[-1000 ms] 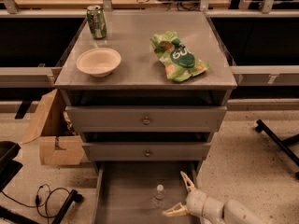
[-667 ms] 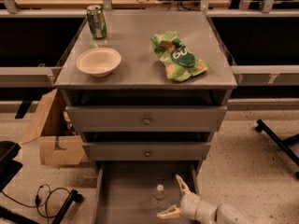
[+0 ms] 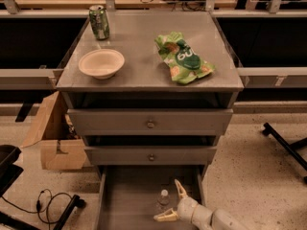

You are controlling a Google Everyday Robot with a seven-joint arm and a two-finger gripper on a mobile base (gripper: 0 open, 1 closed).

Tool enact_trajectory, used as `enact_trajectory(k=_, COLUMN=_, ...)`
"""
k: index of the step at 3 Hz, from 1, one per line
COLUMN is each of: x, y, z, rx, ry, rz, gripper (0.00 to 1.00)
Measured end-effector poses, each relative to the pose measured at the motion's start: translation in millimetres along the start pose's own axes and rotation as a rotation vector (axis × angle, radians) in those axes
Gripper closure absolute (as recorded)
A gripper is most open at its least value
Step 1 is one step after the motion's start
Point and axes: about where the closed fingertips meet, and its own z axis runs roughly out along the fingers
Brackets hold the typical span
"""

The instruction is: Pick water bottle from bottom drawer and place on counter

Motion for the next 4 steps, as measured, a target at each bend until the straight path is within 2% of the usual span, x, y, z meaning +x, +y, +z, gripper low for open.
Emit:
enact_trajectory(k=3, x=39, y=-12, z=26, rx=0.083, ry=-0.106, rz=0.128, gripper=0.00)
enact_trajectory(k=4, x=46, y=-11, z=32, rx=0.087, ry=-0.103, rz=0.134, gripper=0.14)
